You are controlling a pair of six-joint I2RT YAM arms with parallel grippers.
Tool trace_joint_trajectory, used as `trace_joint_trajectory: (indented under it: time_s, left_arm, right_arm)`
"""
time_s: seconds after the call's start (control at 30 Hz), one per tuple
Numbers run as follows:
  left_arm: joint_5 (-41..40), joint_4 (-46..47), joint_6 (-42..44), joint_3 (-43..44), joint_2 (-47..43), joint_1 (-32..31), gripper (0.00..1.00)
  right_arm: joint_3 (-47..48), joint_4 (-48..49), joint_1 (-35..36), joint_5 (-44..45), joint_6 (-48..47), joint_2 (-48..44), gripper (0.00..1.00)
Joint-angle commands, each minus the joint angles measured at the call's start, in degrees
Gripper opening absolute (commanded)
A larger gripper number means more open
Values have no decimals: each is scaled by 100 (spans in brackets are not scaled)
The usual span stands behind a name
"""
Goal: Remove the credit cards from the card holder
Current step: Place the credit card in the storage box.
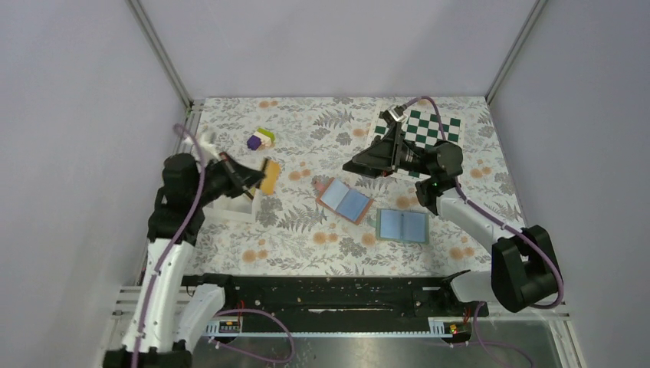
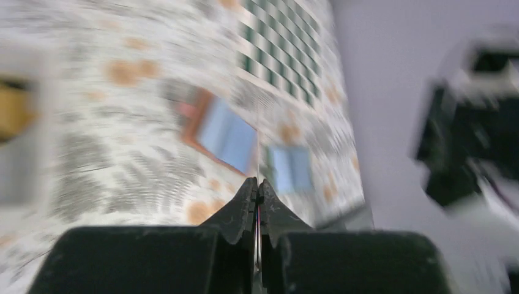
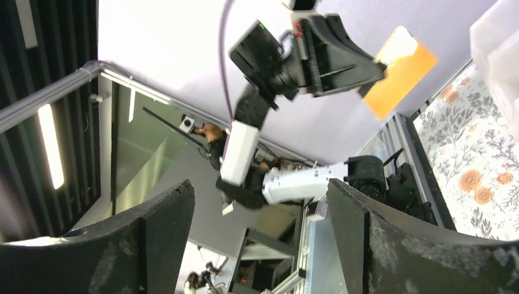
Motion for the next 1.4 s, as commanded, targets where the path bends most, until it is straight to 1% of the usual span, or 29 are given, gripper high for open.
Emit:
trace_joint_trajectory:
  time_s: [0.0,0.03,0.07,0.1,0.13,0.2,0.3,0.37,0.57,0.73,0.83,0.97,1.03,1.07,1.17,1.27,1.37]
  left_arm:
    - [-2182,749,-1355,-1197,-1237,1330,0]
    - [-2930,615,-1586,-1424,-1531,1428,0]
    - [-3642,350,-1884,-1486,-1597,1479,0]
    - [-4193,148,-2257,-1589,-1630,1528,0]
    - [-4544,142,-2641,-1791,-1695,1579,0]
    - [-4869,578,-3308,-2291,-1850,1614,0]
    - [-5253,1262,-4062,-2920,-1889,1615,0]
    - [-5380,1727,-4462,-3232,-1802,1615,0]
    - [-5431,3599,-4855,-4204,-1450,1611,0]
    - [-5424,4093,-4916,-4273,-801,1433,0]
    - [-5925,4505,-5000,-4396,-556,1048,0]
    - [-6140,4846,-5127,-4359,-110,676,0]
    - [-6370,4903,-5180,-4333,54,496,0]
    - [-6486,4916,-5217,-4325,119,421,0]
    - [-6667,5091,-5231,-4296,416,326,0]
    - [-6643,5327,-5235,-4227,753,300,0]
    - [-6625,5494,-5277,-4193,1022,223,0]
  right_arm:
    - [-141,-310,-103,374,-202,-481,86]
    - [-159,-419,-103,366,-268,-549,87]
    - [-169,-528,-105,354,-323,-601,87]
    - [-176,-644,-120,316,-377,-664,87]
    - [-175,-737,-134,281,-431,-703,87]
    - [-181,-889,-166,223,-513,-782,88]
    - [-207,-956,-207,164,-528,-867,89]
    - [-209,-962,-231,114,-519,-905,89]
    - [-271,-894,-345,55,-520,-963,90]
    - [-267,-672,-402,-22,-388,-906,92]
    - [-235,-542,-430,5,-282,-866,92]
    - [-221,-411,-430,-5,-187,-796,93]
    - [-227,-353,-430,-2,-129,-784,99]
    - [-227,-344,-430,14,-109,-792,100]
    - [-218,-387,-431,19,-129,-878,99]
    - [-210,-553,-431,37,-245,-987,100]
    - [-165,-1020,-430,47,-509,-1103,99]
